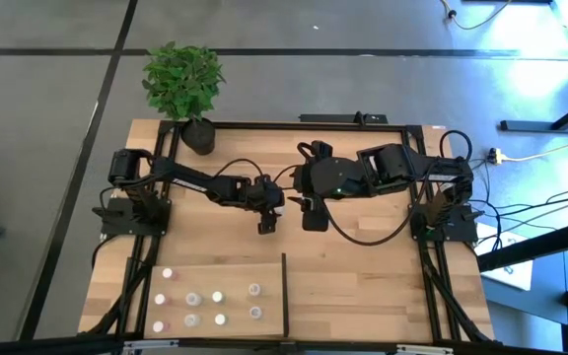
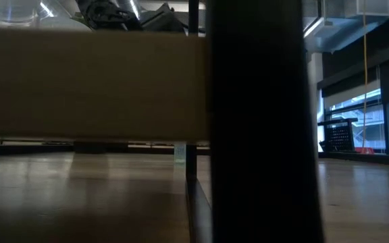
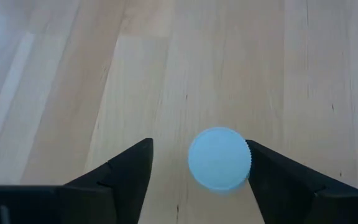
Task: Pick and place medicine bottles onto shelf by color
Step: Put the green pill bottle on the shelf aligned with the other green pill bottles
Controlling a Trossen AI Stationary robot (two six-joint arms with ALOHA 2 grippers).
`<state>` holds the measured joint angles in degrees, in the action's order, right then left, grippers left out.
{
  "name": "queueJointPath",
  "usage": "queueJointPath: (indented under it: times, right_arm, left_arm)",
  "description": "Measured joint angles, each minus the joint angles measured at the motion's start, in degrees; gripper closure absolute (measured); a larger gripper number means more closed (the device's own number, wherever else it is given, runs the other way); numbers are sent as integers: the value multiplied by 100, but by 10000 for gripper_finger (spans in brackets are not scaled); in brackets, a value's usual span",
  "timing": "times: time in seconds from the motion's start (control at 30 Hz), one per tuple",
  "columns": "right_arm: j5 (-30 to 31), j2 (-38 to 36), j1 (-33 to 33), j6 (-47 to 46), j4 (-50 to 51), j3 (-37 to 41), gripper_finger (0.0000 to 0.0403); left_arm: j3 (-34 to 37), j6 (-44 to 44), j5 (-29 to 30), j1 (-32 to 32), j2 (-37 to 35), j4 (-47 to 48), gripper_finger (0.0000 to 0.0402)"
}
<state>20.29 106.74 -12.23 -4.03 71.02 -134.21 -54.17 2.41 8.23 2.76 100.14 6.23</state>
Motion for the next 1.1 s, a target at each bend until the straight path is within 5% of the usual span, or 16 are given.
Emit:
queueJointPath:
  times: [0.57,0.8,1.1]
  right_arm:
    - [2,0,-1,2,-23,0,159]
    - [2,0,-2,0,-59,0,159]
    - [-3,0,-1,219,-63,0,159]
  left_arm:
    - [0,-300,13,-144,0,25,309]
    - [0,-99,24,-281,-241,496,314]
    - [0,596,350,-701,-1391,1636,314]
